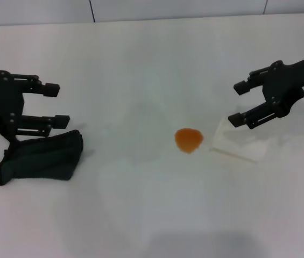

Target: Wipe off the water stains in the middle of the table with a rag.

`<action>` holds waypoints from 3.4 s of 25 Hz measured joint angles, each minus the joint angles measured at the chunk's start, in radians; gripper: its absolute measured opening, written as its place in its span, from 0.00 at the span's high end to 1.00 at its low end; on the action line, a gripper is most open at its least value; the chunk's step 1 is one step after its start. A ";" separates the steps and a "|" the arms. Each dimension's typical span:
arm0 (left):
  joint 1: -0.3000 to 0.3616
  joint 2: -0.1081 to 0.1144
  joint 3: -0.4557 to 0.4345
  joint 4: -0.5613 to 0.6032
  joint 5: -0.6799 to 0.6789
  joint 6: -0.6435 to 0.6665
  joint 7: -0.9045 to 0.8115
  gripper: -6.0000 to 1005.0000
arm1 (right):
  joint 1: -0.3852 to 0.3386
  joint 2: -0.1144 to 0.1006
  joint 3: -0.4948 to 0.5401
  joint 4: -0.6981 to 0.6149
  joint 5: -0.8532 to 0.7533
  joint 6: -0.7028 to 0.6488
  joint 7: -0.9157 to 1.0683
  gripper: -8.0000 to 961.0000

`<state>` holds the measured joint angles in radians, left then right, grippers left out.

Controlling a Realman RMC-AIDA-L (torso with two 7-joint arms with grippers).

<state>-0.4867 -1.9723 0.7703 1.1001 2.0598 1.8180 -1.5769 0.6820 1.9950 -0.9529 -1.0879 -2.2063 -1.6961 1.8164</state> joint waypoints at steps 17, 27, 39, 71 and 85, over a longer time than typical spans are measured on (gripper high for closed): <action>0.006 0.008 0.002 0.006 0.002 0.013 0.000 0.28 | 0.227 0.014 -0.294 0.065 -0.340 0.030 0.451 0.12; 0.006 0.003 0.004 0.006 0.002 0.014 0.000 0.28 | 0.286 0.018 -0.444 0.151 -0.390 0.105 0.557 0.12; 0.003 -0.005 0.004 -0.002 0.009 0.008 0.009 0.28 | 0.373 0.030 -0.500 0.323 -0.385 0.173 0.557 0.12; -0.006 -0.007 0.004 0.003 0.023 0.014 -0.018 0.28 | 0.022 0.017 -0.286 -0.098 -0.170 0.169 0.368 0.27; -0.033 -0.002 0.018 0.006 0.050 0.027 -0.064 0.28 | -0.217 0.023 -0.247 -0.021 0.282 0.351 -0.112 0.37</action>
<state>-0.5195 -1.9741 0.7886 1.1060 2.1099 1.8454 -1.6411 0.4650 2.0180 -1.1999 -1.1085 -1.9242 -1.3454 1.7044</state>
